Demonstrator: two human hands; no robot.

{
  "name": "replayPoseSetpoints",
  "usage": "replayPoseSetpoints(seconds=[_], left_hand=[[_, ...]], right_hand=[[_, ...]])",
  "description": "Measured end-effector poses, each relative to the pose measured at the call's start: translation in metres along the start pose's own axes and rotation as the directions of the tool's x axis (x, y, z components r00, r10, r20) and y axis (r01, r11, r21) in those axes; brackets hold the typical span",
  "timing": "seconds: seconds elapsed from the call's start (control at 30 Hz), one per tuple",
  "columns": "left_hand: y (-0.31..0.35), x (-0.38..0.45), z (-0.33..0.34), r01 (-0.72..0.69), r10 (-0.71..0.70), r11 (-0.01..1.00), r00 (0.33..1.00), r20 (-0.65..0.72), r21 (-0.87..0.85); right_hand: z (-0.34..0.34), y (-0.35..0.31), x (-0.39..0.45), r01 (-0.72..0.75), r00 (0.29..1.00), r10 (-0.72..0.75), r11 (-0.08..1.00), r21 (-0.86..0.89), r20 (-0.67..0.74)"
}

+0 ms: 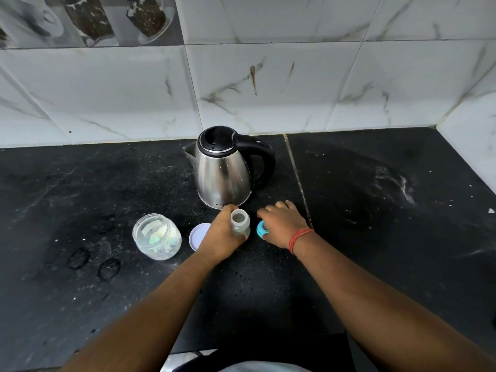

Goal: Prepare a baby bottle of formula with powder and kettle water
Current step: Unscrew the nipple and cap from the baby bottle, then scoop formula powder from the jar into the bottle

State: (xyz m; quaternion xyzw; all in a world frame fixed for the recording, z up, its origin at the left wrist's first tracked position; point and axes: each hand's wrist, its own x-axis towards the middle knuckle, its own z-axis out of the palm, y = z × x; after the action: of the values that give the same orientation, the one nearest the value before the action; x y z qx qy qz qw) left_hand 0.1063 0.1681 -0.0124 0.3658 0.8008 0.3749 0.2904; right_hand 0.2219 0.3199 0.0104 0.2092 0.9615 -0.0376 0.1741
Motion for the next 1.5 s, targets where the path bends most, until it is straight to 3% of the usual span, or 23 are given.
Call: replayPoseSetpoints(seconds=[0.2, 0.33, 0.6, 0.83, 1.13, 1.27, 1.4, 1.5], left_hand=[[0.000, -0.008, -0.015, -0.001, 0.001, 1.000, 1.000, -0.012, 0.000], [-0.001, -0.017, -0.042, -0.102, 0.104, 0.994, 0.993, -0.060, 0.042], [-0.010, -0.046, -0.123, -0.211, 0.247, 0.962, 0.940, -0.233, 0.171], [-0.060, -0.075, -0.160, -0.116, 0.151, 0.982, 0.955, -0.254, 0.147], [-0.097, -0.080, -0.158, -0.020, 0.022, 1.000, 0.992, -0.124, 0.017], [-0.102, -0.075, -0.154, -0.047, 0.044, 0.998, 0.995, -0.086, -0.035], [-0.103, -0.071, -0.151, -0.060, 0.054, 0.997, 0.993, -0.108, -0.055], [-0.104, -0.070, -0.150, -0.088, 0.080, 0.994, 0.990, -0.115, -0.072]], right_hand=[[-0.021, 0.010, -0.006, -0.018, 0.993, 0.036, 0.986, 0.167, -0.110], [-0.051, 0.008, -0.014, -0.005, 0.977, 0.066, 0.957, 0.291, -0.201], [-0.090, -0.069, -0.005, 0.238, 0.909, -0.066, 0.893, 0.383, -0.411], [-0.075, -0.140, 0.017, 0.337, 0.923, -0.210, 0.845, 0.414, -0.323], [-0.058, -0.174, 0.027, 0.296, 0.950, -0.223, 0.865, 0.404, -0.220], [-0.052, -0.179, 0.027, 0.270, 0.958, -0.198, 0.867, 0.419, -0.209], [-0.054, -0.178, 0.022, 0.301, 0.936, -0.176, 0.850, 0.432, -0.305], [-0.061, -0.176, 0.018, 0.339, 0.930, -0.242, 0.856, 0.392, -0.276]])
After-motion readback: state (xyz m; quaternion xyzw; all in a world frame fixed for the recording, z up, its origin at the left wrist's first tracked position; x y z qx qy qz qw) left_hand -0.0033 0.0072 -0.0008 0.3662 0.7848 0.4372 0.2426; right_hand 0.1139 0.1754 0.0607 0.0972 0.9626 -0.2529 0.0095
